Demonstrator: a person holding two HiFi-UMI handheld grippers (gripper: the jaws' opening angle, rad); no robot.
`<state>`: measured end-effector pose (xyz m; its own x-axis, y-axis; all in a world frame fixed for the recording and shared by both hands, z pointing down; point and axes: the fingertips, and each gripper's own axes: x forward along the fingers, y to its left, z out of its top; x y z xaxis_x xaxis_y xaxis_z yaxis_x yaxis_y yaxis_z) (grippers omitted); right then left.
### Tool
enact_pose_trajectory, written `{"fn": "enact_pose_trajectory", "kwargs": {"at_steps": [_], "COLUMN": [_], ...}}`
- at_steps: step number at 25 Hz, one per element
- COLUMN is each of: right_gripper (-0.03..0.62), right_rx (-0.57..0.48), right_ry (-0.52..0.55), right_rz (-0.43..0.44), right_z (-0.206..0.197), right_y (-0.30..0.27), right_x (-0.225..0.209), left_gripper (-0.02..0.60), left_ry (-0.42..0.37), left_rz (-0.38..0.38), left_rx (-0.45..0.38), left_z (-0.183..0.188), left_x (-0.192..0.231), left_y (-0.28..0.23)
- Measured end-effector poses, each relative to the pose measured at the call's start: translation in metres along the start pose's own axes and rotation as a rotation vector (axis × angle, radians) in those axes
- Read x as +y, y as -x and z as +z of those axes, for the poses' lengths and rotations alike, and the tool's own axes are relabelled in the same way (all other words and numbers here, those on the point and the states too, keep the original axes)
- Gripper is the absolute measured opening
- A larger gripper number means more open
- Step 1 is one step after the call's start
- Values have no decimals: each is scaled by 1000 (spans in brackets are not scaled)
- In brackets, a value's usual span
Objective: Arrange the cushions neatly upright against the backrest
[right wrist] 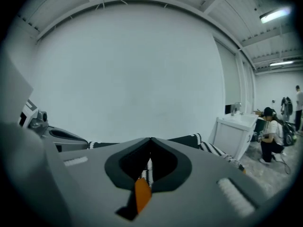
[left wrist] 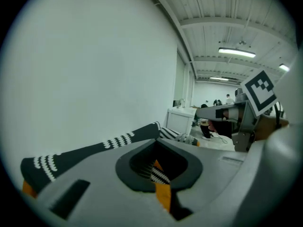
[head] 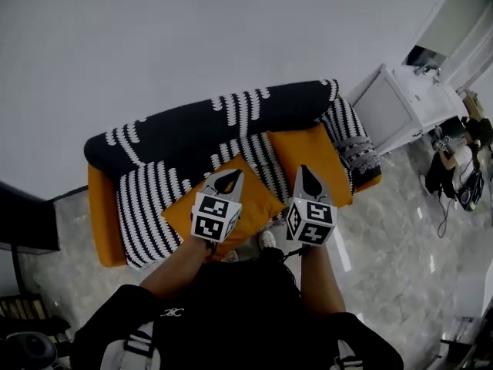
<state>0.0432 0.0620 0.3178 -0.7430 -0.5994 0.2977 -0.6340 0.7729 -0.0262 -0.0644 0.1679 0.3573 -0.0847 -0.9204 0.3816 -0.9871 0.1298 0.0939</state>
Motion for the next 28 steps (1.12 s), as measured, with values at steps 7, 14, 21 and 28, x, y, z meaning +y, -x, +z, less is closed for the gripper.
{"fn": "enact_pose_trajectory", "kwargs": {"at_steps": [7,14,21,28], "right_gripper": [9,9,25,42], "right_rx": [40,156,321,499], "right_ry": [78,168,275,480], "right_rz": [250,533,709,814], "right_z": [1,-39,-122,-236], "right_y": [-74,-124,-158,-160], "right_x": [51,75,84,65], "left_gripper": [8,8,8,8], "left_ry": [113,270,424,536], "left_rz": [234,510,687,728], "left_rx": [22,90,187,273], "left_z": [-16,-71,-155,-249], "left_x": [62,90,103,72], "left_y": [7,19,38,40]}}
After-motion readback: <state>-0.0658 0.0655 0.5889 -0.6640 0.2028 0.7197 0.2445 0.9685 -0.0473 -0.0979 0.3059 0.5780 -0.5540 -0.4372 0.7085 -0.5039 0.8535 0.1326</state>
